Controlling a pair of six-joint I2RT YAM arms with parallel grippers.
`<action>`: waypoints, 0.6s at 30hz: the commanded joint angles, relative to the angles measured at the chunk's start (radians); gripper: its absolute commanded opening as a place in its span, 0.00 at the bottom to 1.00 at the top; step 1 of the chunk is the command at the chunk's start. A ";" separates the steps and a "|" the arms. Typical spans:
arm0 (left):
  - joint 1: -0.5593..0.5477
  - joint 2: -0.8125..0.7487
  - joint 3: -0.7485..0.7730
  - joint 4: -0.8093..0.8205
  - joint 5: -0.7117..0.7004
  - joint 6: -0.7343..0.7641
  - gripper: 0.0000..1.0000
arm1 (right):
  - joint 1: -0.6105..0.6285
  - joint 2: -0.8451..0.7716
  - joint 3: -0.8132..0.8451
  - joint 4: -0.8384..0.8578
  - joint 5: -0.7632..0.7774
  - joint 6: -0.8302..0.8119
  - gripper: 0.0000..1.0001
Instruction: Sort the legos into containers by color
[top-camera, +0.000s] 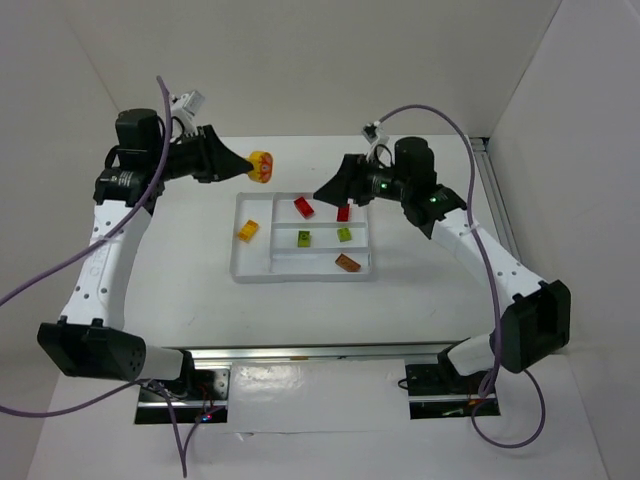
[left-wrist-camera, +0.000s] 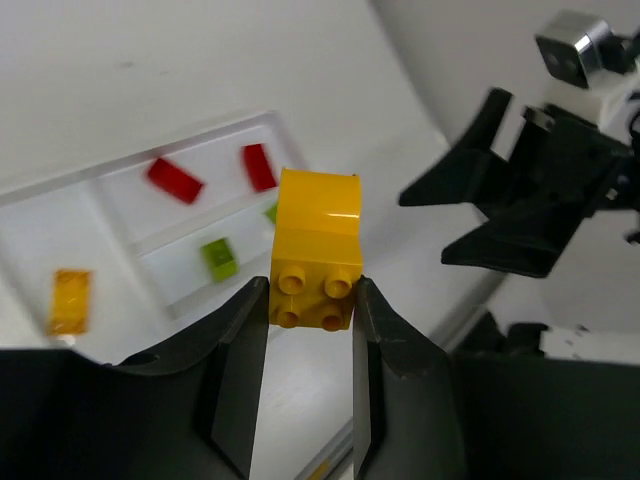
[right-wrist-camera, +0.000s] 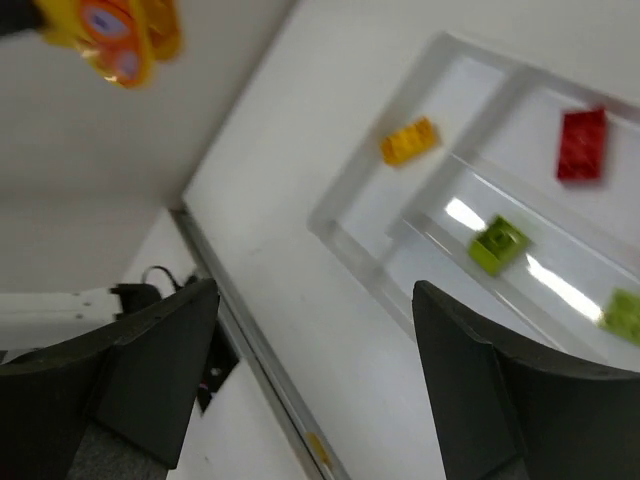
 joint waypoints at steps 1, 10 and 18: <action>-0.005 0.041 -0.052 0.191 0.378 -0.086 0.00 | -0.029 -0.049 0.084 0.242 -0.179 0.099 0.86; -0.005 0.041 -0.146 0.598 0.619 -0.366 0.00 | -0.019 0.074 0.208 0.473 -0.341 0.163 0.90; -0.005 0.041 -0.137 0.677 0.649 -0.413 0.00 | 0.035 0.158 0.276 0.385 -0.367 0.093 0.94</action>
